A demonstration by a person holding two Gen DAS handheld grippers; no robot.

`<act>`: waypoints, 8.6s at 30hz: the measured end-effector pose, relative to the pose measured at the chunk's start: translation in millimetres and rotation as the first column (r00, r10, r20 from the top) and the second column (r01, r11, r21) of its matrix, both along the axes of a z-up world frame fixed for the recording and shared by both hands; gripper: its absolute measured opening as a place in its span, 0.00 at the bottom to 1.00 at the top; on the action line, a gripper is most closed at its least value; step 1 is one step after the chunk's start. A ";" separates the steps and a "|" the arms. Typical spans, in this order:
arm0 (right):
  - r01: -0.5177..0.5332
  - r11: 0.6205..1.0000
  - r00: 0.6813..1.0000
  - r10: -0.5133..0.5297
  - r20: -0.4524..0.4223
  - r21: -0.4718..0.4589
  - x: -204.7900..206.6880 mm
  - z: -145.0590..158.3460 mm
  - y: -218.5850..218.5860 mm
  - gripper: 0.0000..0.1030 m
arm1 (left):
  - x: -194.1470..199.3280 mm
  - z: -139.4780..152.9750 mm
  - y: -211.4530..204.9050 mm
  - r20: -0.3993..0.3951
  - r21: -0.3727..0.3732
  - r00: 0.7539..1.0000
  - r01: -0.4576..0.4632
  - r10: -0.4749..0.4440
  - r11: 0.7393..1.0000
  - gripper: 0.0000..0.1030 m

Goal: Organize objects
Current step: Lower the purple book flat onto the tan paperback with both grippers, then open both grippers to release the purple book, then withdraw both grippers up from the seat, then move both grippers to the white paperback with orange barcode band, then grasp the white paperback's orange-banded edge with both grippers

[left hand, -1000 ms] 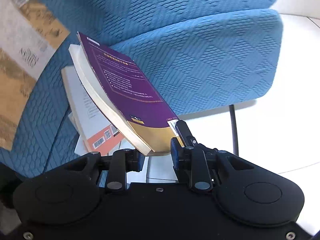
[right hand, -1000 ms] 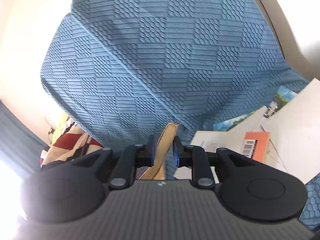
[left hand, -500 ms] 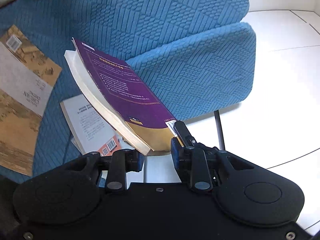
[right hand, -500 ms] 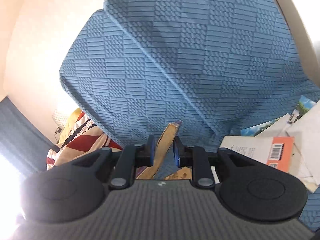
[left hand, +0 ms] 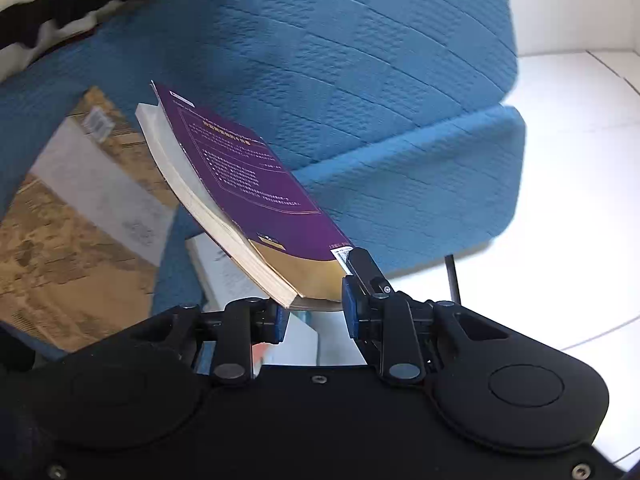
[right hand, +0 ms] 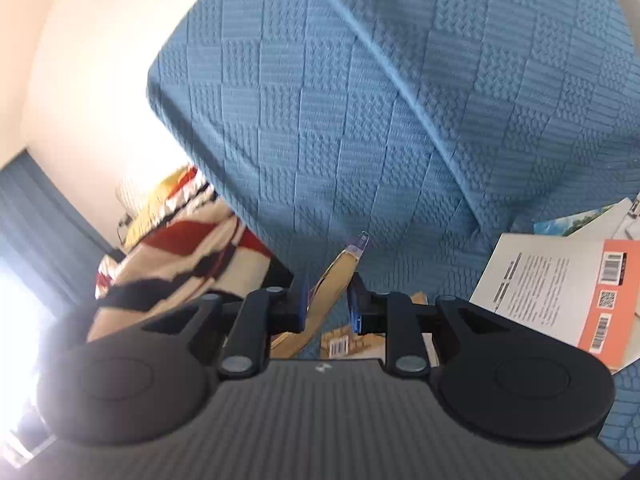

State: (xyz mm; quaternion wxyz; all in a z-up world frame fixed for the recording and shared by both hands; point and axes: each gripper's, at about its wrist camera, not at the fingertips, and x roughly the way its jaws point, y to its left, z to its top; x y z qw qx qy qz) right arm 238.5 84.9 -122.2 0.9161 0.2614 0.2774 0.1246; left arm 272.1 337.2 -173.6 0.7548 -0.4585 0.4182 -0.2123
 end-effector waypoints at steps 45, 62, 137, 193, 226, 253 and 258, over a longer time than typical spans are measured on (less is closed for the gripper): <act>-0.069 0.998 0.942 0.070 -0.327 0.013 -30.6 -124.2 5.1 0.36 | -24.6 -89.3 26.3 -0.197 0.392 0.977 -0.002 0.086 0.920 0.36; -0.163 0.973 0.958 0.115 -0.264 -0.166 -43.0 -102.8 3.0 0.64 | -19.1 -66.5 15.3 -0.091 0.590 0.994 0.001 0.065 0.807 0.52; -0.021 0.960 0.994 -0.010 -0.108 -0.279 -196.5 63.0 -75.9 0.19 | -159.7 107.4 -139.0 0.173 0.688 0.937 0.106 -0.304 0.718 0.70; 0.204 0.920 0.974 -0.225 -0.026 -0.336 -159.2 -51.6 -158.0 0.83 | -97.6 -6.8 -214.7 0.109 0.727 0.951 0.122 -0.289 0.676 0.96; 0.177 0.977 0.975 -0.191 -0.114 -0.118 22.1 -160.5 -220.4 0.72 | 4.2 -137.0 -277.4 -0.044 0.627 0.977 0.190 -0.210 0.755 0.41; 0.055 0.921 0.988 0.006 -0.156 0.385 53.3 -197.0 -257.3 0.73 | 25.6 -163.8 -258.3 -0.139 0.529 0.980 0.196 -0.144 0.826 0.23; 0.003 0.883 0.988 0.069 -0.136 0.470 51.2 -200.3 -250.0 0.72 | 26.8 -166.6 -250.6 -0.141 0.490 0.980 0.193 -0.141 0.850 0.22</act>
